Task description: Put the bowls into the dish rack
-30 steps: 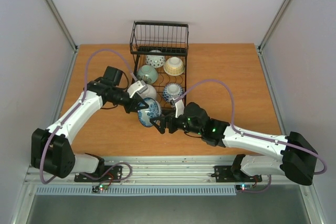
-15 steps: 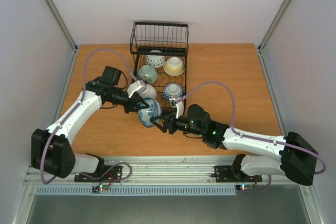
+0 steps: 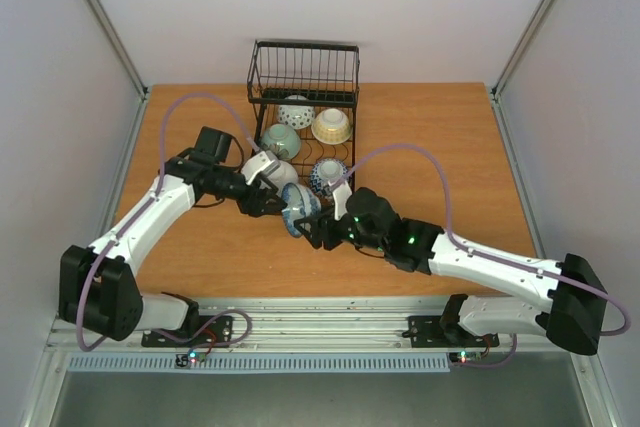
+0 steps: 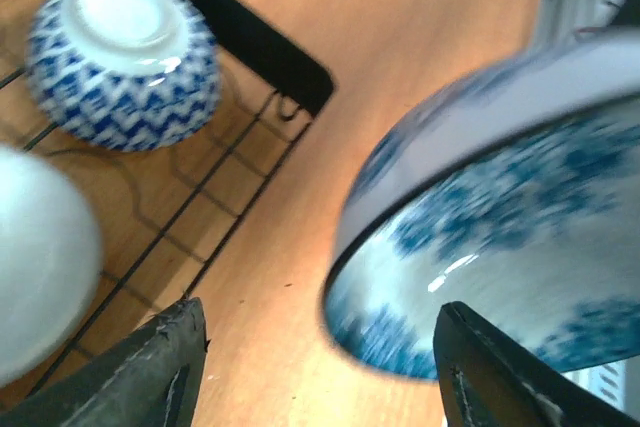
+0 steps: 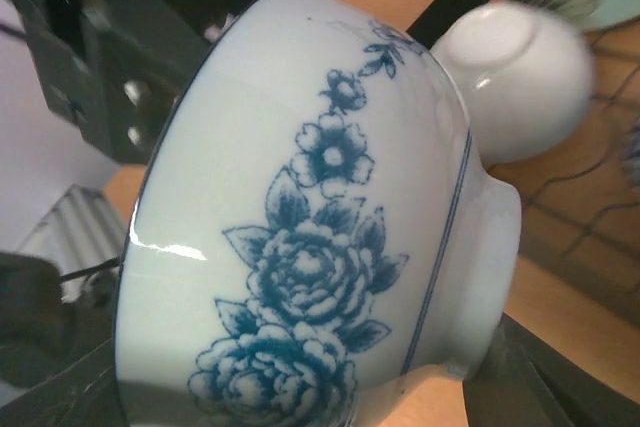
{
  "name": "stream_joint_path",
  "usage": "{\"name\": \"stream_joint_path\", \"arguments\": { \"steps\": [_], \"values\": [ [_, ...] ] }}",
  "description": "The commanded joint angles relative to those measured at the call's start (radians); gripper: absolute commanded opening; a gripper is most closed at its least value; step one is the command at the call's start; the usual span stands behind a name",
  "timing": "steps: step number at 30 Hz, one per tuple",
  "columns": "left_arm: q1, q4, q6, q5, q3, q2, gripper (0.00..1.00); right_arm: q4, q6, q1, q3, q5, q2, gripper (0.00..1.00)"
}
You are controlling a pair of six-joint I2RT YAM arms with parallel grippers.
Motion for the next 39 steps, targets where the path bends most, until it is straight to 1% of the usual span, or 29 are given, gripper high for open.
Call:
{"name": "stream_joint_path", "arguments": {
  "steps": [1,3,7,11,15,19,39],
  "values": [
    [0.001,0.181,-0.116,-0.218,-0.054,-0.056,0.66,-0.372,-0.225,-0.006,0.246,0.220,0.007,0.01],
    [0.001,0.238,-0.161,-0.344,-0.071,-0.082,0.68,-0.519,-0.283,-0.018,0.365,0.270,0.062,0.01],
    [0.002,0.310,-0.210,-0.472,-0.105,-0.139,0.69,-0.737,-0.370,-0.056,0.576,0.311,0.208,0.01],
    [0.005,0.338,-0.220,-0.512,-0.122,-0.170,0.70,-0.876,-0.444,-0.082,0.732,0.343,0.358,0.01],
    [0.013,0.344,-0.226,-0.526,-0.124,-0.174,0.70,-0.980,-0.503,-0.087,0.822,0.403,0.487,0.01],
    [0.022,0.346,-0.234,-0.526,-0.123,-0.161,0.71,-1.027,-0.537,-0.094,0.864,0.431,0.556,0.01],
    [0.050,0.339,-0.249,-0.502,-0.112,-0.150,0.72,-1.097,-0.581,-0.127,0.903,0.454,0.681,0.01]
  ]
}}
